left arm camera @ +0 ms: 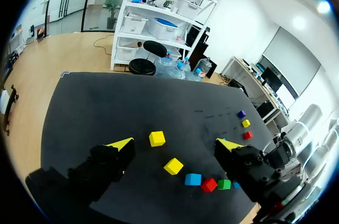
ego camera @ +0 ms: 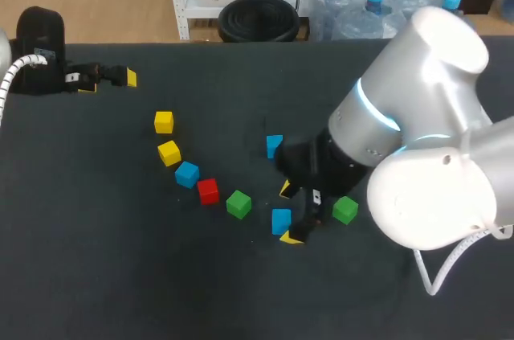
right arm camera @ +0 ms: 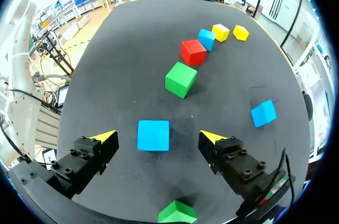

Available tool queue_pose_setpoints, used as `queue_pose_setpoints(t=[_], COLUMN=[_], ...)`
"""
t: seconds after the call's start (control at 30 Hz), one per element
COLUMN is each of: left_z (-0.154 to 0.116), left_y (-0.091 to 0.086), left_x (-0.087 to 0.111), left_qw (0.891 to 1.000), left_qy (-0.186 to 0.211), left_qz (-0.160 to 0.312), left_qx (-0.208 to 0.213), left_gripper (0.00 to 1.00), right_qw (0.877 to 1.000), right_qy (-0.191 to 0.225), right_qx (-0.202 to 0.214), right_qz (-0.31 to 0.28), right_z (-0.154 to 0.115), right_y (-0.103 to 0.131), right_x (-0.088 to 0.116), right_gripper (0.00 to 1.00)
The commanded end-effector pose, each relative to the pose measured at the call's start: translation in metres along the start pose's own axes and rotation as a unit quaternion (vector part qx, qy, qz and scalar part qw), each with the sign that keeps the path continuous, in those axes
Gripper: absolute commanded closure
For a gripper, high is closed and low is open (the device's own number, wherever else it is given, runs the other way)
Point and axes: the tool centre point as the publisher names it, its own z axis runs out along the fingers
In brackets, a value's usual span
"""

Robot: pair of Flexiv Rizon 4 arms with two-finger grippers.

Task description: Place the blue cubes, place green cubes on the blue cubes, place the yellow cubes on the green cubes, then place the red cubes on the yellow cubes, and place purple cube on the red cubes.

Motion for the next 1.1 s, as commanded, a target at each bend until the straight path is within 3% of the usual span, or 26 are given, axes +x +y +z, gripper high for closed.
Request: queue_pose_setpoints(t=[0.03,0.17,0.23,0.27,0.33,0.4,0.53,0.57,1.1], left_z=[0.000,0.000,0.000,0.000,0.000,0.000,0.000,0.000,0.000], left_y=[0.000,0.000,0.000,0.000,0.000,0.000,0.000,0.000,0.000], left_x=[0.000,0.000,0.000,0.000,0.000,0.000,0.000,0.000,0.000], left_qw=[1.000,1.000,1.000,1.000,1.000,1.000,1.000,1.000,1.000], left_qy=[0.000,0.000,0.000,0.000,0.000,0.000,0.000,0.000,0.000], left_qz=[0.000,0.000,0.000,0.000,0.000,0.000,0.000,0.000,0.000], left_qx=[0.000,0.000,0.000,0.000,0.000,0.000,0.000,0.000,0.000], left_gripper=[0.00,0.00,0.00,0.00,0.00,0.00,0.00,0.00,0.00], right_qw=[1.000,1.000,1.000,1.000,1.000,1.000,1.000,1.000,1.000], right_qy=[0.001,0.002,0.003,0.003,0.002,0.002,0.003,0.003,0.008], right_qx=[-0.001,-0.001,0.001,0.002,0.002,0.003,0.003,0.003,0.004], right_qz=[0.000,0.000,0.001,0.001,0.001,0.002,0.003,0.003,-0.019], right_z=[0.003,0.004,0.004,0.003,0.003,0.004,0.004,0.005,-0.015], right_y=[0.000,0.001,0.001,0.002,0.002,0.002,0.003,0.003,-0.012], right_x=[-0.001,-0.001,-0.001,-0.001,-0.001,-0.001,-0.001,-0.001,-0.001], right_gripper=[0.00,0.03,0.17,0.34,0.37,0.56,0.67,1.00,1.00])
